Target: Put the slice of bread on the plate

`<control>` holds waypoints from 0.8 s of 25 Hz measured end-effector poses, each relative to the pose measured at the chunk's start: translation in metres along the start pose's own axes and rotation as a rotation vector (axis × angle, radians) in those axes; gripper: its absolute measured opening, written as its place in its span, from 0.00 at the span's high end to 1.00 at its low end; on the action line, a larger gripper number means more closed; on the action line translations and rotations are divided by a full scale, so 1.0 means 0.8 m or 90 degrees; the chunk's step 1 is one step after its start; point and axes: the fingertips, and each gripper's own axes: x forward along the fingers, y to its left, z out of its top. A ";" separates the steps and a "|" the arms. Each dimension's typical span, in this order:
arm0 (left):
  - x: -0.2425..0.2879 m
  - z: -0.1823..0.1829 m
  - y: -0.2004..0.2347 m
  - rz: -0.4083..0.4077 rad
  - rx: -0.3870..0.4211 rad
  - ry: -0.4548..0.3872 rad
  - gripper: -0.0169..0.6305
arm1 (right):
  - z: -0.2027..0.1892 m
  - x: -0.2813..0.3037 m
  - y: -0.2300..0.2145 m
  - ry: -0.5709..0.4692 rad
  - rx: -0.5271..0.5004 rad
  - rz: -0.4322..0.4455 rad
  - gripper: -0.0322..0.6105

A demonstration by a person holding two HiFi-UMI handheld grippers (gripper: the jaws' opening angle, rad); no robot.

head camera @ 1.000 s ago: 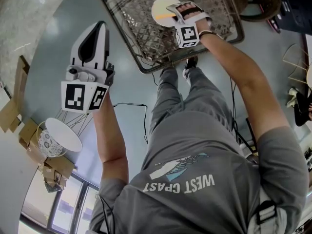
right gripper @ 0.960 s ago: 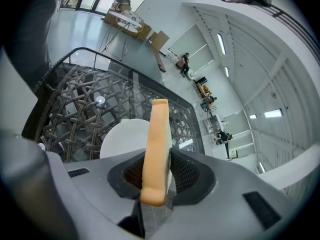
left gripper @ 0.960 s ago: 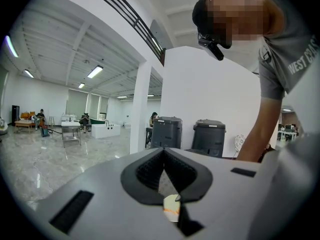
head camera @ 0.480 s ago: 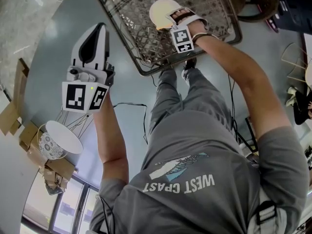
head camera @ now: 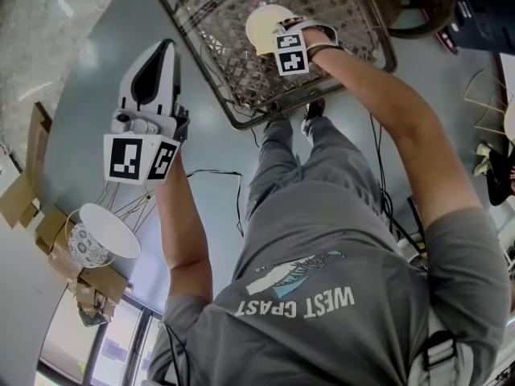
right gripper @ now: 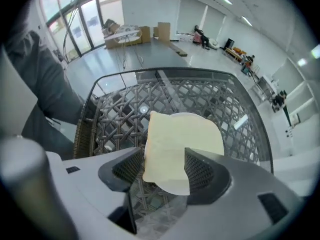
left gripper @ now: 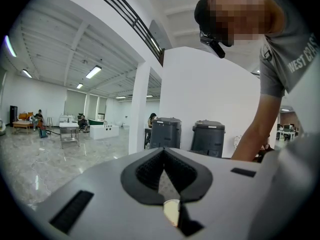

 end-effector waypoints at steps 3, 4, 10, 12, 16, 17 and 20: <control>0.000 0.007 -0.004 -0.002 0.003 -0.002 0.96 | 0.004 -0.020 -0.009 -0.042 0.109 0.021 0.57; 0.000 0.009 -0.005 -0.003 0.005 -0.004 0.96 | 0.005 -0.030 -0.015 -0.059 0.149 0.019 0.57; 0.004 0.030 -0.018 -0.017 0.021 -0.019 0.96 | 0.041 -0.131 -0.041 -0.302 0.393 0.052 0.57; 0.006 0.038 -0.027 -0.023 0.027 -0.022 0.96 | 0.042 -0.174 -0.048 -0.365 0.429 0.036 0.63; 0.013 0.054 -0.050 -0.038 0.037 -0.030 0.96 | 0.027 -0.257 -0.051 -0.439 0.452 -0.027 0.80; 0.016 0.058 -0.055 -0.043 0.040 -0.032 0.96 | 0.026 -0.278 -0.051 -0.460 0.454 -0.045 0.83; 0.023 0.067 -0.071 -0.055 0.045 -0.038 0.96 | 0.024 -0.342 -0.049 -0.529 0.458 -0.102 0.91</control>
